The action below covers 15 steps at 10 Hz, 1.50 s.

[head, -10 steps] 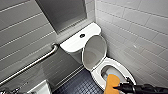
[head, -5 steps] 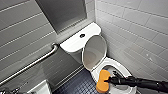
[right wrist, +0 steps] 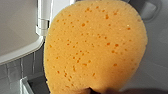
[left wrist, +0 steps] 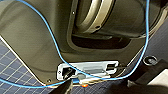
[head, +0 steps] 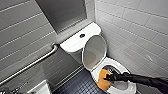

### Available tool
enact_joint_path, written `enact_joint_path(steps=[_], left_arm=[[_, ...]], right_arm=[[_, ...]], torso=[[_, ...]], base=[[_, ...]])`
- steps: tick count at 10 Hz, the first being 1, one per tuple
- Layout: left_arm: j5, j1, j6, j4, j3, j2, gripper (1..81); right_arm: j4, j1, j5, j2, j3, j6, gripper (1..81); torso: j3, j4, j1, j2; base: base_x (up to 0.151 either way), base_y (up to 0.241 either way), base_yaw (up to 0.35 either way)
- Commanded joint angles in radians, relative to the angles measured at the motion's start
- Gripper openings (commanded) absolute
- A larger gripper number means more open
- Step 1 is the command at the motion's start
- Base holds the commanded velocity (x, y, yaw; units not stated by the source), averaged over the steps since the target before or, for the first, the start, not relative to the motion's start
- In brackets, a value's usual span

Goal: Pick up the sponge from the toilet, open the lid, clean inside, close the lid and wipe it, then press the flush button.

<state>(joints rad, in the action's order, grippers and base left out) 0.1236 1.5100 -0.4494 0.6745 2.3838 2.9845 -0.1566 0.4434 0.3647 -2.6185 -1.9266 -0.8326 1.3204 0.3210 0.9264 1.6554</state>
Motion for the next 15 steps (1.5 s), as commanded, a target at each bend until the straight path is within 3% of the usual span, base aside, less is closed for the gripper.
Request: enact_joint_path(steps=[1,7,15], left_arm=[[0.077,0.034,-0.002,0.002,-0.002,-0.008,81.1],[0.077,0.034,-0.002,0.002,0.005,-0.004,81.1],[0.077,0.034,-0.002,0.002,0.005,-0.005,81.1]], right_arm=[[-0.029,-0.217,-0.064,-0.016,-0.021,-0.071,1.0],[-0.029,-0.268,-0.052,0.001,0.054,-0.109,1.0],[-0.034,-0.217,-0.105,-0.091,-0.044,-0.128,1.0]], torso=[[0.000,0.000,0.000,0.000],[0.000,0.000,0.000,0.000],[0.000,0.000,0.000,0.000]], base=[[0.000,0.000,0.000],[0.000,0.000,0.000],[0.000,0.000,0.000]])
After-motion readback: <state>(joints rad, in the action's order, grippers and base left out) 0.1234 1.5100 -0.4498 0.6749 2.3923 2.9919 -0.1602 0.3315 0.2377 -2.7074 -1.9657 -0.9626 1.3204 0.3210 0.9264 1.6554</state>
